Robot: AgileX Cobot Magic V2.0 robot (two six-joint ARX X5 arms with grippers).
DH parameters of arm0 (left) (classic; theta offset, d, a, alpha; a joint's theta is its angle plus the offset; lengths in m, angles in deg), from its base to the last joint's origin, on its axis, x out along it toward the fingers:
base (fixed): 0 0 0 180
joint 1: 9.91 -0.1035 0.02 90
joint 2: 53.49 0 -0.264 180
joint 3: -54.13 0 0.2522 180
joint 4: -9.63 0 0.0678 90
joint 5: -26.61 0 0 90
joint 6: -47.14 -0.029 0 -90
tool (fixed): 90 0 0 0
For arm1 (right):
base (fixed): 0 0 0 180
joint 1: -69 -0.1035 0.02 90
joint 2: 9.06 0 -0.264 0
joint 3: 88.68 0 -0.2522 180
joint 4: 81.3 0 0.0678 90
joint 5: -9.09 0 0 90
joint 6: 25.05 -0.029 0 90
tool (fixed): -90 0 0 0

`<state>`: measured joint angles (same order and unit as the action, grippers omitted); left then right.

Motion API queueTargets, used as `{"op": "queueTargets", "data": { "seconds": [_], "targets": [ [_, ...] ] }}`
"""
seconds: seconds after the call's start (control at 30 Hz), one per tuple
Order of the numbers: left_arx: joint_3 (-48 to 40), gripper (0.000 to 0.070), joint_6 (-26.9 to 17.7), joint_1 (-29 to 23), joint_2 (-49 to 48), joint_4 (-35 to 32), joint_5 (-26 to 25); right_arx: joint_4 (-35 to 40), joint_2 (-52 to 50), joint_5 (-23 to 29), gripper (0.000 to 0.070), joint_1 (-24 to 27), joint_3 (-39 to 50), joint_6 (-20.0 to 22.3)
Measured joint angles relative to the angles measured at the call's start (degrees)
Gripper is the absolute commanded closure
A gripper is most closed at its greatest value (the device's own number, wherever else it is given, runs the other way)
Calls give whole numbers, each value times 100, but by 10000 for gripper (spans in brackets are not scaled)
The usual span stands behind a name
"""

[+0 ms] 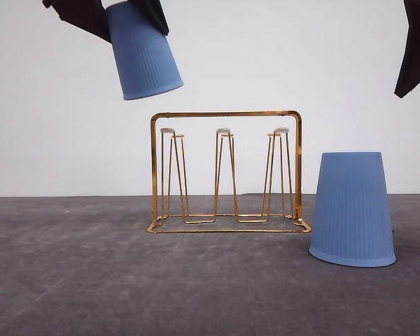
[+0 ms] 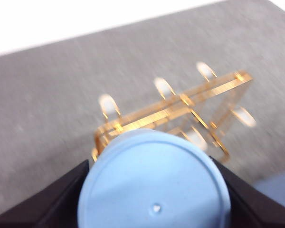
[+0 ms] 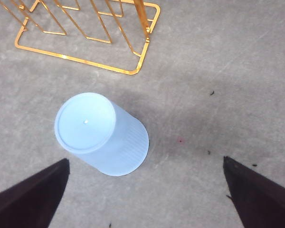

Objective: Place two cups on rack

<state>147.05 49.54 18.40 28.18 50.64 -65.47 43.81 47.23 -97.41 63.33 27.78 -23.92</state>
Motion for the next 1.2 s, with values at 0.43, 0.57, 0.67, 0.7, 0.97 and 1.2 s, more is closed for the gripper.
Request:
{"op": "queueTargets", "data": {
  "seconds": [0.43,0.57,0.67,0.7,0.97,1.2],
  "targets": [
    [17,304,-10,-6,1743,-399,120,1,0,-1,41,-1,0,0],
    [10,275,-9,-8,1888,-411,129,2,0,-1,39,0,0,4],
    [10,190,-8,-8,1886,-511,91,2,0,-17,37,-2,0,19],
    [10,174,-10,-6,1887,-516,83,0,0,-37,36,-2,0,22],
    [10,173,-10,-8,1884,-446,25,6,0,-332,3,-7,0,59],
    [257,173,-10,-13,1743,206,-62,259,76,-589,0,-377,0,57]
  ]
}}
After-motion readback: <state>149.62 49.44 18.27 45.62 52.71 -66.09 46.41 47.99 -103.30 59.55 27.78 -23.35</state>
